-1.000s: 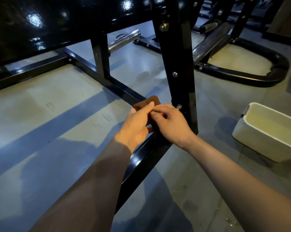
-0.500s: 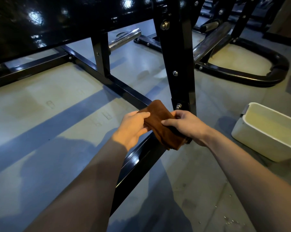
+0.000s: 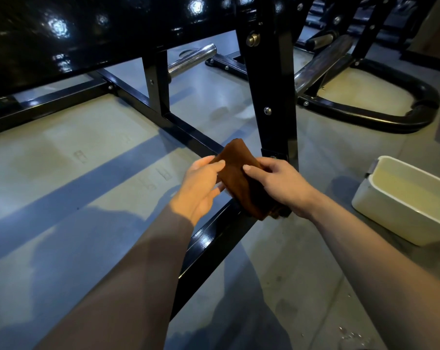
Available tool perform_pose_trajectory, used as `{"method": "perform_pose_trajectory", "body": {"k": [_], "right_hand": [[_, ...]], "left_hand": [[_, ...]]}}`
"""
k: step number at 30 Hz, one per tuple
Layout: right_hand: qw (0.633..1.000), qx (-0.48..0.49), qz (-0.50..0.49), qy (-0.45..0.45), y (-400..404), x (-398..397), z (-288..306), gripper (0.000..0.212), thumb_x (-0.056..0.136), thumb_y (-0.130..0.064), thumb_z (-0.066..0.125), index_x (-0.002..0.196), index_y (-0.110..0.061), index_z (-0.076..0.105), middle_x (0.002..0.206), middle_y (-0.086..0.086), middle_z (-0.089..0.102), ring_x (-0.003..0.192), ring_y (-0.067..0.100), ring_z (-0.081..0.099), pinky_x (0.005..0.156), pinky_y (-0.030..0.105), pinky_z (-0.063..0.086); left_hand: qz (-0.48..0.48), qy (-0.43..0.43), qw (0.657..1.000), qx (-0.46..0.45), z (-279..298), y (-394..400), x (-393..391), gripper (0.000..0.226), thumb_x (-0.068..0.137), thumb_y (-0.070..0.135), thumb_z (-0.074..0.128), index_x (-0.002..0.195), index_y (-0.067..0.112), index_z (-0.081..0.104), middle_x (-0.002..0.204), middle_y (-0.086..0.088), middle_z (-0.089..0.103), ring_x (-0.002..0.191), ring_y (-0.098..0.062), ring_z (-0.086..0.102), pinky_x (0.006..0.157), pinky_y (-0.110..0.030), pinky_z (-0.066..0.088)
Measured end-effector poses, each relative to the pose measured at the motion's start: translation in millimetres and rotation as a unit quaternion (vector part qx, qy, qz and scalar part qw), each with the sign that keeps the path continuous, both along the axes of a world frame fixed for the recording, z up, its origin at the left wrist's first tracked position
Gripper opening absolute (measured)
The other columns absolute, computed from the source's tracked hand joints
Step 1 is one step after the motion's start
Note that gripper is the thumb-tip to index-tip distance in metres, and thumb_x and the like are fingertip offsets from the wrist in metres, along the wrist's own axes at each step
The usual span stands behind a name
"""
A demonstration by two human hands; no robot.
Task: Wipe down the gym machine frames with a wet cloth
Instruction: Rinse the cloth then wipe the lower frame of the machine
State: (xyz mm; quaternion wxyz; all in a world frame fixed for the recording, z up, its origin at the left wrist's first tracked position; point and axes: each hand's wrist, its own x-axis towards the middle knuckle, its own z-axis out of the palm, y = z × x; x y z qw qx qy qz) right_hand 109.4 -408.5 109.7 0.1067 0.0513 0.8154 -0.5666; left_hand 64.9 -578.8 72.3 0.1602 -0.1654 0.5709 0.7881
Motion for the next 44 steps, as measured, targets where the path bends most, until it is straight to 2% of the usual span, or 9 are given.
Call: {"method": "perform_pose_trajectory", "body": {"k": [4, 8, 13, 18, 23, 28, 34, 39, 44], "right_hand": [[0.958, 0.214, -0.057, 0.181, -9, -6, -10, 0.024, 0.100, -0.040, 0.065, 0.120, -0.028, 0.072, 0.101, -0.004, 0.064, 0.087, 0.007, 0.061, 0.070, 0.017, 0.042], [0.940, 0.270, 0.000, 0.208, -17, -3, -12, 0.035, 0.097, -0.046, 0.069, 0.126, -0.028, 0.071, 0.098, -0.006, 0.056, 0.088, 0.010, 0.058, 0.069, 0.013, 0.038], [0.960, 0.206, 0.012, 0.190, -19, -3, -12, 0.031, 0.099, -0.046, 0.065, 0.117, -0.023, 0.076, 0.091, -0.009, 0.050, 0.084, 0.004, 0.056, 0.068, 0.006, 0.039], [0.977, 0.152, -0.003, 0.148, -14, -7, -20, 0.013, 0.101, -0.049, 0.059, 0.100, -0.036, 0.059, 0.120, -0.005, 0.044, 0.121, 0.015, 0.043, 0.090, 0.014, 0.036], [0.996, 0.067, 0.050, 0.036, -12, -3, -17, 0.076, 0.099, -0.064, 0.053, 0.160, -0.033, 0.020, 0.140, -0.008, 0.052, 0.122, 0.015, 0.060, 0.105, 0.037, 0.048], [0.993, 0.061, 0.101, 0.008, -13, 3, -8, 0.050, 0.103, -0.065, 0.040, 0.120, -0.025, 0.066, 0.096, 0.001, 0.078, 0.086, 0.012, 0.074, 0.079, 0.027, 0.055], [0.998, -0.005, 0.046, -0.033, -7, 6, -9, 0.039, 0.104, -0.053, 0.053, 0.116, -0.021, 0.073, 0.093, 0.013, 0.077, 0.079, 0.019, 0.073, 0.071, 0.031, 0.060], [0.973, 0.192, -0.120, 0.035, 31, 2, -25, 0.035, 0.102, -0.052, 0.057, 0.118, -0.024, 0.071, 0.089, 0.005, 0.073, 0.085, 0.028, 0.069, 0.073, 0.039, 0.055], [0.854, 0.508, -0.082, 0.070, 42, 9, -41, 0.043, 0.103, -0.053, 0.053, 0.141, -0.034, 0.055, 0.106, 0.007, 0.067, 0.096, 0.034, 0.066, 0.067, 0.034, 0.042]], "left_hand": [[-0.010, 0.000, 0.998, -0.059, 7, 8, 6, 0.023, 0.102, 0.018, 0.062, 0.123, 0.009, 0.062, 0.105, -0.008, 0.067, 0.092, -0.018, 0.067, 0.080, -0.031, 0.061], [-0.080, -0.025, 0.991, 0.108, 17, 12, 14, 0.025, 0.096, 0.004, 0.046, 0.113, 0.003, 0.064, 0.104, -0.019, 0.070, 0.095, -0.029, 0.069, 0.090, -0.044, 0.060], [-0.067, -0.018, 0.980, 0.185, 17, 2, 14, 0.024, 0.090, 0.004, 0.051, 0.113, 0.004, 0.059, 0.112, -0.019, 0.062, 0.105, -0.034, 0.066, 0.104, -0.057, 0.050], [-0.081, -0.013, 0.987, 0.141, 17, 4, 16, 0.036, 0.097, 0.026, 0.070, 0.129, 0.012, 0.061, 0.105, -0.013, 0.077, 0.101, -0.030, 0.075, 0.081, -0.048, 0.062], [-0.061, -0.002, 0.991, 0.120, 16, 4, 13, 0.038, 0.097, 0.024, 0.068, 0.131, 0.010, 0.060, 0.117, -0.014, 0.074, 0.108, -0.027, 0.073, 0.096, -0.043, 0.057], [-0.056, 0.006, 0.998, -0.008, 9, 1, 14, 0.047, 0.084, 0.040, 0.072, 0.123, 0.015, 0.066, 0.123, -0.005, 0.065, 0.123, -0.022, 0.052, 0.095, -0.039, 0.036], [-0.121, 0.026, 0.990, -0.068, 5, -4, 18, 0.045, 0.094, 0.045, 0.064, 0.132, 0.021, 0.061, 0.123, 0.002, 0.062, 0.120, -0.018, 0.051, 0.096, -0.038, 0.035], [-0.264, 0.050, 0.901, -0.339, -1, -10, 31, 0.053, 0.098, 0.048, 0.063, 0.137, 0.013, 0.054, 0.112, 0.000, 0.060, 0.100, -0.013, 0.057, 0.089, -0.026, 0.042], [-0.434, -0.009, 0.788, -0.437, -16, -18, 37, 0.079, 0.072, 0.063, 0.082, 0.132, 0.017, 0.060, 0.125, -0.006, 0.067, 0.110, -0.025, 0.066, 0.104, -0.040, 0.050]]}}
